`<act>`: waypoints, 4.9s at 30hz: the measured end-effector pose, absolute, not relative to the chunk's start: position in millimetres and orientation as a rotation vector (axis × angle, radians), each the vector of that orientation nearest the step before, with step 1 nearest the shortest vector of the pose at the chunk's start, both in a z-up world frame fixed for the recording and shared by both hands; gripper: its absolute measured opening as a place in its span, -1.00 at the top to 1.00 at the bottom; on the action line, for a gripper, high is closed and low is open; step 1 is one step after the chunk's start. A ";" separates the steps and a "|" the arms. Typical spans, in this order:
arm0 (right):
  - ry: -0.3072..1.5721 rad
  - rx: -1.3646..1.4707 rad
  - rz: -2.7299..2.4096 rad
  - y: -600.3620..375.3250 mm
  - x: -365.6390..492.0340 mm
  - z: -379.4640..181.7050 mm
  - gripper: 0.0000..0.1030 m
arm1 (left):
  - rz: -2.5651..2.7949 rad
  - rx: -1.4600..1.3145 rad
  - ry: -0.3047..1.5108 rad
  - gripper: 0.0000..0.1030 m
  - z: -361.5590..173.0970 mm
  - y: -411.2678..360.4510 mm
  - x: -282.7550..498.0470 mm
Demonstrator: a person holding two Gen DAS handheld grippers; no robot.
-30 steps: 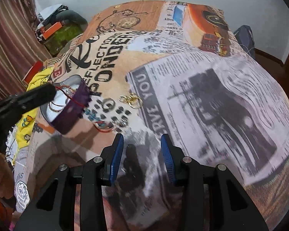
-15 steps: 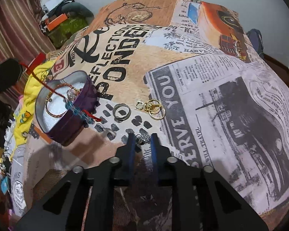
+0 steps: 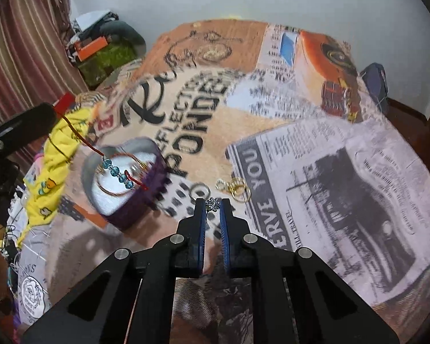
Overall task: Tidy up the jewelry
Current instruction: 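Grasp the beaded red string bracelet with the left tool and lift, then lower the beaded bracelet into the heart tin and open the left tool, then move the right tool to the gold earrings beside the tin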
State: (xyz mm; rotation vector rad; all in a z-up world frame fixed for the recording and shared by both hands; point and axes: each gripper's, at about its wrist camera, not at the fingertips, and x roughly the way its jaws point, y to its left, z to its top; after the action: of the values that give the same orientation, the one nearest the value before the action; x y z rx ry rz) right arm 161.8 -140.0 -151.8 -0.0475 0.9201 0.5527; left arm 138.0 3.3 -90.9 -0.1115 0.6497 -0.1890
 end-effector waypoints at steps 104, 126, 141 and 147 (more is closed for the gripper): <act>0.842 -0.082 0.562 -113.4 146.4 -116.1 0.39 | -0.071 -0.114 0.804 -0.16 -141.9 61.4 121.2; 0.998 -0.043 0.475 -169.5 186.3 -172.8 0.38 | -0.161 -0.066 0.824 -0.17 -147.5 10.4 170.2; 1.021 -0.145 0.543 -135.5 206.7 -199.9 0.54 | -0.168 -0.075 0.799 -0.17 -151.5 15.1 181.4; 1.018 -0.146 0.548 -136.5 201.8 -197.5 0.88 | -0.193 -0.077 0.804 -0.17 -149.7 6.9 178.3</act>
State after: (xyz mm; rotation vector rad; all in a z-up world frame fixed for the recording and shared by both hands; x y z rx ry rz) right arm 201.8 -136.5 -197.5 -0.1464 1.0175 0.5478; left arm 178.3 6.9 -149.7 -0.0774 0.8044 -0.1926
